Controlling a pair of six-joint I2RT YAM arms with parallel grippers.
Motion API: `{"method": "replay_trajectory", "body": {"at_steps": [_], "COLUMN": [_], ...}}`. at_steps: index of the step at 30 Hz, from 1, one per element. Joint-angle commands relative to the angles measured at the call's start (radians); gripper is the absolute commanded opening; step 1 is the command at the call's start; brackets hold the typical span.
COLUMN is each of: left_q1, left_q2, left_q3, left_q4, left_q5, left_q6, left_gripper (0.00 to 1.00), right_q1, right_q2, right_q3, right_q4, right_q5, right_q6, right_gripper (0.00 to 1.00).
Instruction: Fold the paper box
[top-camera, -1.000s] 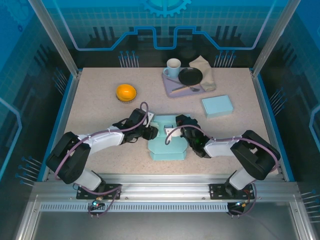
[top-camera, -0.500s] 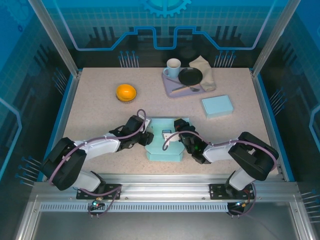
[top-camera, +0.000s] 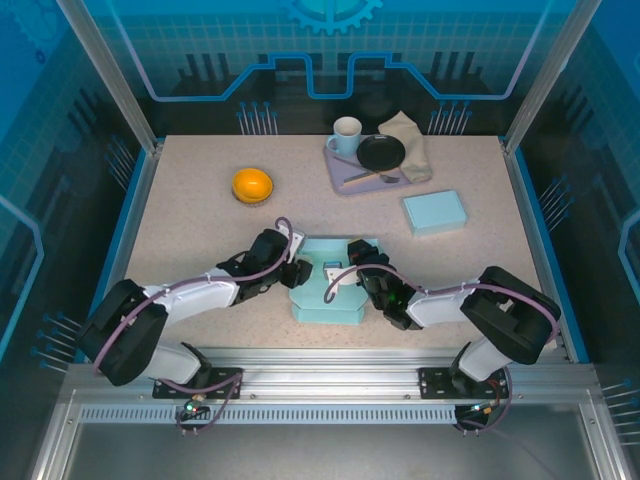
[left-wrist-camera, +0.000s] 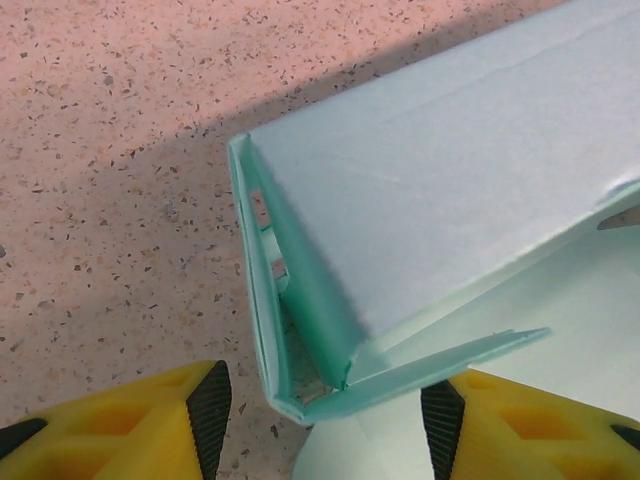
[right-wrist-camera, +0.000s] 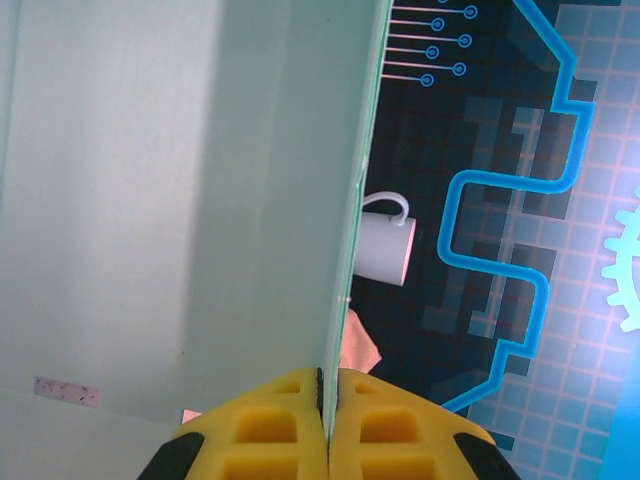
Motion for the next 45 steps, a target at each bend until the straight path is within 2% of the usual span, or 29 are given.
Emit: {"method": "replay_trajectory", "body": {"at_steps": [1,9,15,19,21,27,33,36,39,43,45], "left_q1": [-0.005,-0.004,-0.004,-0.004,-0.007,-0.013,-0.017,-0.019,-0.018,-0.019,-0.019], "left_q2": [0.051,0.091,0.138,0.133,0.131,0.153,0.200,0.215,0.212,0.223,0.230], "left_q3": [0.048,0.085,0.121,0.098,0.090,0.117,0.198,0.225,0.227,0.245,0.253], "left_q4": [0.010,0.043,0.015,0.053,0.061,-0.039,-0.212,-0.271,-0.306,-0.360,-0.382], "left_q5": [-0.065,-0.118,-0.256,-0.334,-0.358,-0.467,-0.598,-0.652,-0.686,-0.716,-0.725], "left_q6": [0.005,0.019,0.014,-0.001,-0.002,-0.046,-0.155,-0.199,-0.233,-0.274,-0.287], "left_gripper": [0.56,0.58,0.57,0.57,0.57,0.56,0.54,0.47,0.34,0.25,0.24], "right_q1": [0.026,0.026,0.013,-0.027,-0.051,-0.097,-0.109,-0.123,-0.138,-0.149,-0.153], "right_q2": [-0.012,-0.046,-0.087,-0.162,-0.176,-0.161,-0.156,-0.154,-0.152,-0.145,-0.146], "right_q3": [-0.014,-0.017,-0.013,0.034,0.048,0.075,0.077,0.087,0.096,0.102,0.102], "right_q4": [-0.071,-0.107,-0.169,-0.376,-0.419,-0.444,-0.443,-0.464,-0.476,-0.476,-0.476], "right_q5": [-0.013,-0.038,-0.070,-0.179,-0.211,-0.192,-0.181,-0.180,-0.178,-0.173,-0.173], "right_q6": [0.000,0.018,0.071,0.193,0.234,0.267,0.272,0.273,0.277,0.282,0.285], "right_gripper": [0.00,0.00,0.00,0.00,0.00,0.00,0.00,0.00,0.00,0.00,0.00]}}
